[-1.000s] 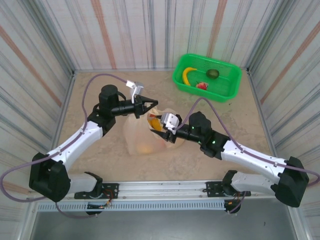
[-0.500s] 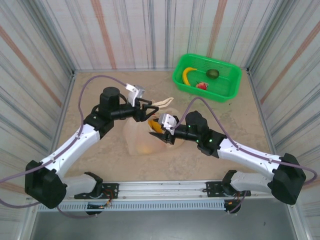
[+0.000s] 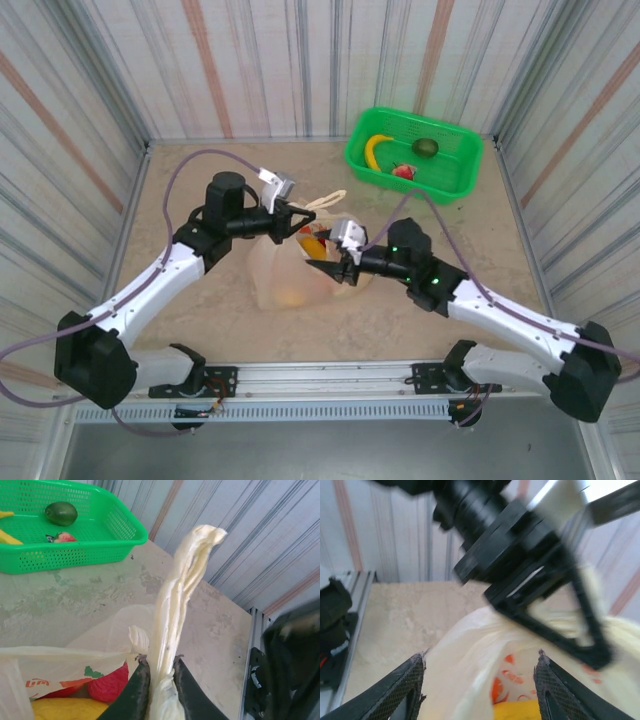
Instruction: Place the fake fruits into the plastic bag and tie a complex knot
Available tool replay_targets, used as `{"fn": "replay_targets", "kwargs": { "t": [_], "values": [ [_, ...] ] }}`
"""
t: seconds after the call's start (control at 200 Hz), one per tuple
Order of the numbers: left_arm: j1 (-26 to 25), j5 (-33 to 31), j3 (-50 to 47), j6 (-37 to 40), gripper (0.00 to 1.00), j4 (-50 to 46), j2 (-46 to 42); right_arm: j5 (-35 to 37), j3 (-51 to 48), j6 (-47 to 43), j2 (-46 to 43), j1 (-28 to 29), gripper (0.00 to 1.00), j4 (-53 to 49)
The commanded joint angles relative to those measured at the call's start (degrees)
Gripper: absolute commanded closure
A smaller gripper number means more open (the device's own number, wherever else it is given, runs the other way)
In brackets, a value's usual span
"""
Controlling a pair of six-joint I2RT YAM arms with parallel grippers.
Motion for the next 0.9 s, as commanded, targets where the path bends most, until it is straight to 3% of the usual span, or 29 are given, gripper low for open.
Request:
{"fn": "replay_targets", "kwargs": {
  "t": [0.0, 0.115, 0.21, 0.331, 0.436, 0.586, 0.736, 0.827, 0.892],
  "values": [
    [-0.25, 0.71, -1.90, 0.72, 0.88, 5.12, -2.58, -1.91, 4.26, 9.67, -5.34, -3.80, 0.36, -4.16],
    [-0.25, 0.79, -2.37, 1.69, 0.89, 5.95, -3.33, 4.00, 7.89, 15.33, -5.35, -8.38, 0.33, -10.94],
    [-0.25, 1.00, -2.58, 1.80, 0.90, 6.48, -3.45, 4.22, 11.43, 19.96, -1.90, -12.01, 0.33, -14.82],
    [-0.25, 1.69, -3.03, 2.05, 0.90, 6.88, -3.72, -0.25, 16.54, 24.01, 4.73, -14.11, 0.21, -18.31],
    [-0.33, 2.27, -3.72, 2.33, 0.90, 7.53, -4.25, -0.84, 19.35, 29.09, 9.08, -15.78, 0.18, -17.85],
    [-0.67, 3.51, -4.29, 2.47, 0.91, 8.03, -4.40, -8.50, 21.74, 36.04, 14.62, -17.60, 0.18, -12.99],
    [-0.95, 3.17, -4.60, 3.03, 0.90, 7.76, -4.70, -14.33, 23.06, 40.32, 18.62, -17.46, 0.31, -9.13],
    [-0.95, 3.07, -4.61, 3.34, 0.90, 7.67, -4.92, -17.07, 22.69, 42.15, 19.72, -17.36, 0.50, -7.07],
    [-0.87, 2.45, -4.61, 3.13, 0.90, 7.42, -5.19, -18.20, 22.75, 41.64, 19.86, -17.32, 0.69, -7.36]
  ]
}}
